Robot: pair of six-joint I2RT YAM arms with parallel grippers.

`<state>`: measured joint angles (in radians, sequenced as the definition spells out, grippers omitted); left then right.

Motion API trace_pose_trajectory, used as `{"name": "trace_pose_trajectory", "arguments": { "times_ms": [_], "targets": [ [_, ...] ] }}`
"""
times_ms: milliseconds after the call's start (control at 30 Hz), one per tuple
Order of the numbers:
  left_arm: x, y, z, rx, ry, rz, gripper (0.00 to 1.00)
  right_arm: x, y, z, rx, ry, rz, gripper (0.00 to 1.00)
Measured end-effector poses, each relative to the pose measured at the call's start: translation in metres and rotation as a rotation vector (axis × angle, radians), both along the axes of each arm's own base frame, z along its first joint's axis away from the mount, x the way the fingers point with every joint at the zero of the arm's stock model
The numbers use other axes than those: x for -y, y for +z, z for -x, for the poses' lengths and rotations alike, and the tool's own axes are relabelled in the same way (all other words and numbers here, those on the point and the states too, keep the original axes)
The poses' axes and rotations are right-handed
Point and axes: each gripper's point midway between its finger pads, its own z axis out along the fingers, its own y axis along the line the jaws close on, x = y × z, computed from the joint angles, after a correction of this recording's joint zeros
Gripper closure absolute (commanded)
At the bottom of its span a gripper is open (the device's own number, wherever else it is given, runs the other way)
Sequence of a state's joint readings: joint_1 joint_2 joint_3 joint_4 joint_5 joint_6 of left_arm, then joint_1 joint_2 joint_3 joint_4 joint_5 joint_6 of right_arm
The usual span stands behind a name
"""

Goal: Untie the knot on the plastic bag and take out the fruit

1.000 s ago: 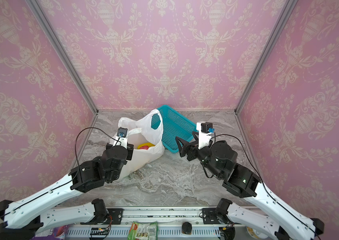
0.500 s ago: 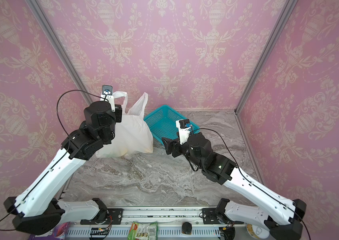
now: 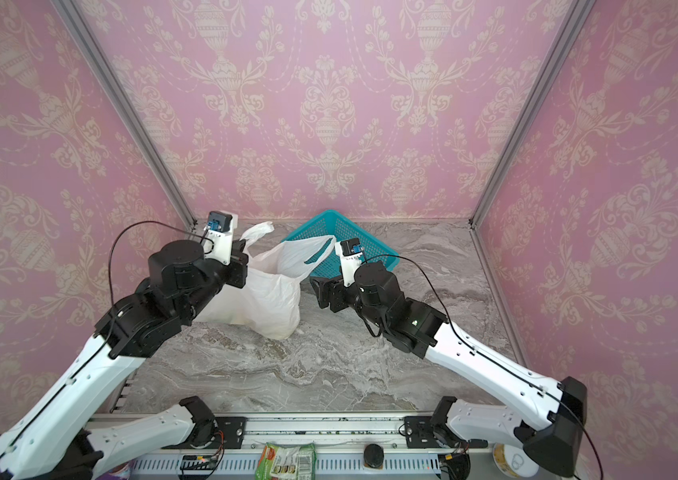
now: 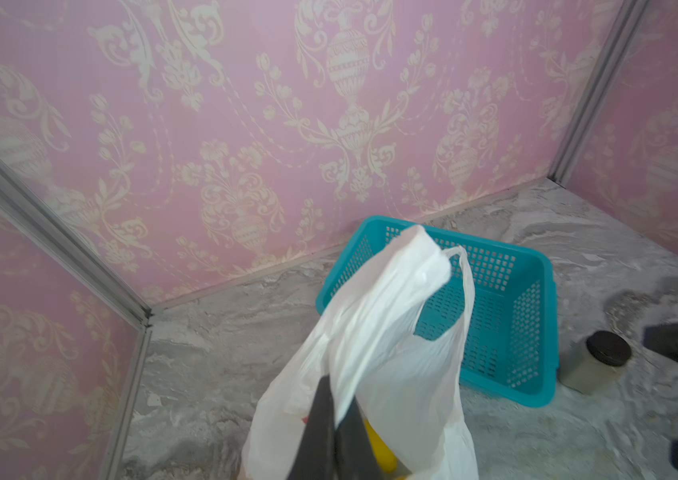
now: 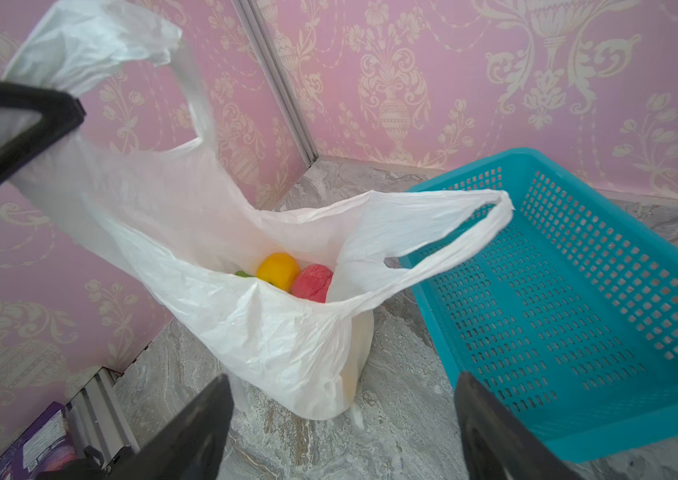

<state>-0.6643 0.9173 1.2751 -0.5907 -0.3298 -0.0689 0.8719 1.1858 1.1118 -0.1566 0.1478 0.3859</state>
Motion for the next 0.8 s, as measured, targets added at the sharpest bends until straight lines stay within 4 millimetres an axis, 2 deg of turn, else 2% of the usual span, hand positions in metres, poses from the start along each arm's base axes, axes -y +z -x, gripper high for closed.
{"name": "trace_pose_trajectory", "arguments": {
  "times_ms": [100,200,333,400,533,700,800],
  "targets": [
    [-0.012,-0.026,0.028,-0.037,-0.019,0.087,1.0,-0.022,-0.017,-0.005,-0.038,0.056,0.009,0.14],
    [-0.025,-0.052,0.044,-0.074,0.004,0.142,1.0,-0.054,-0.033,-0.013,-0.084,0.131,0.023,0.13],
    [-0.037,-0.083,0.052,-0.126,0.059,0.174,1.0,-0.112,-0.041,-0.023,-0.096,0.215,0.062,0.17],
    [-0.041,-0.094,0.051,-0.148,0.094,0.17,1.0,-0.133,-0.045,-0.022,-0.082,0.24,0.085,0.21],
    [-0.049,-0.1,0.046,-0.161,0.157,0.159,1.0,-0.146,-0.05,-0.012,-0.071,0.266,0.124,0.4],
    [-0.057,-0.093,0.048,-0.132,0.189,0.179,1.0,-0.141,-0.026,-0.019,-0.027,0.222,0.093,0.44],
    [-0.064,-0.083,0.055,-0.092,0.19,0.218,1.0,-0.139,-0.019,-0.02,-0.015,0.216,0.078,0.45]
  ]
}}
